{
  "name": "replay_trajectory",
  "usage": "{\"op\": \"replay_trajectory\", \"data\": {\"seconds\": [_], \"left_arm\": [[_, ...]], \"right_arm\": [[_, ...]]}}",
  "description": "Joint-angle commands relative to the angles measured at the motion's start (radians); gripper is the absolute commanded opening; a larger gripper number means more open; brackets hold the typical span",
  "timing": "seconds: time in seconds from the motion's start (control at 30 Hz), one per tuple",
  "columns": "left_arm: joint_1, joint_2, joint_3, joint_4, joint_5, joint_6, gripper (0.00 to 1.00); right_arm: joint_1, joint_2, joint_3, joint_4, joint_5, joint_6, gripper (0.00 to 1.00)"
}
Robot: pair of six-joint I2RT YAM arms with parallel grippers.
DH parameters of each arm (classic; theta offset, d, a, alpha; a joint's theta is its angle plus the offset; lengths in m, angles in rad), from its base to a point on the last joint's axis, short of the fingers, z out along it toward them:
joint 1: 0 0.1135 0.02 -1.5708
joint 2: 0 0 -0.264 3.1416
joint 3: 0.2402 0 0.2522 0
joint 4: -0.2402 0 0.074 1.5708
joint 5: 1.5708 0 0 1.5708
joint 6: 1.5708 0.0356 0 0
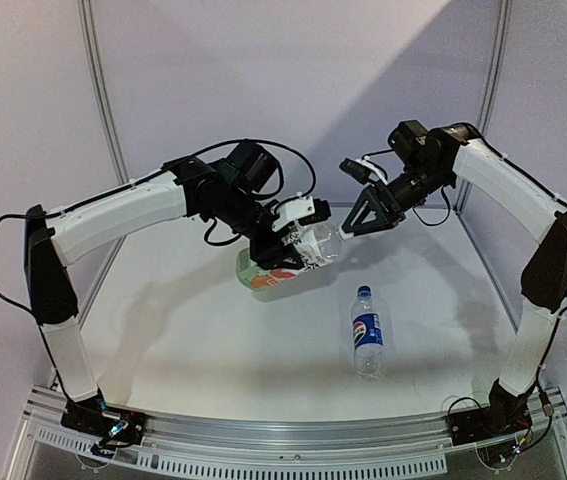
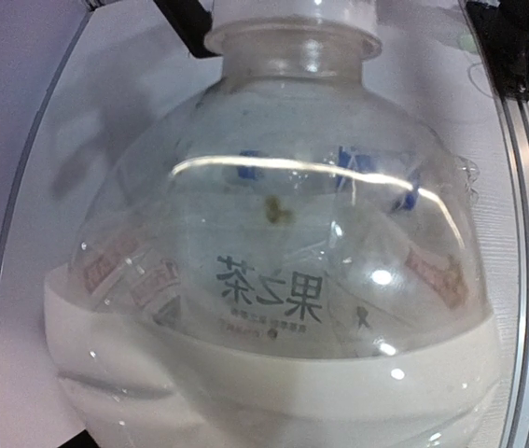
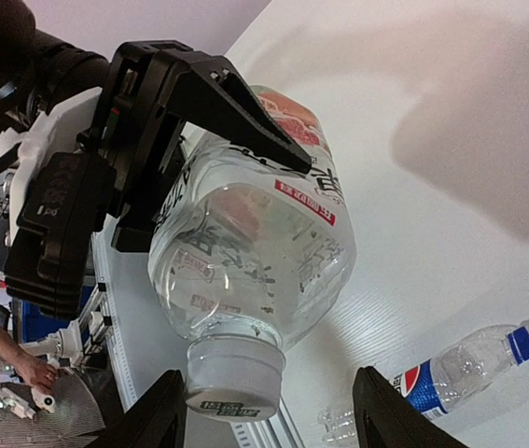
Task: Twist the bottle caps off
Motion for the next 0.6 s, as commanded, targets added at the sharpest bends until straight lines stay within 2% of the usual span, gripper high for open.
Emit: {"op": "replay_trajectory", "data": {"seconds": [0.0, 0.27, 0.4, 0.57], "left_arm": [[-0.013, 0.027, 0.030, 0.017, -0.002, -0.002, 0.22], [-0.013, 0.029, 0.027, 0.016, 0.001, -0.001, 0.20], [-0.013, 0.033, 0.031, 0.019, 0.000, 0.000, 0.19], [-0.013, 0.041, 0.036, 0.022, -0.001, -0.002, 0.19]], "right_arm": [[0.000, 0.020, 0.001, 0.007, -0.025, -0.010, 0.60], [0.001, 0.014, -0.010, -0.004, -0.045, -0.037, 0.40], [0.000, 0.013, -0.016, -0.014, -0.051, -0.056, 0.37], [0.000, 0.018, -0.015, -0.017, -0.073, -0.071, 0.18]]}}
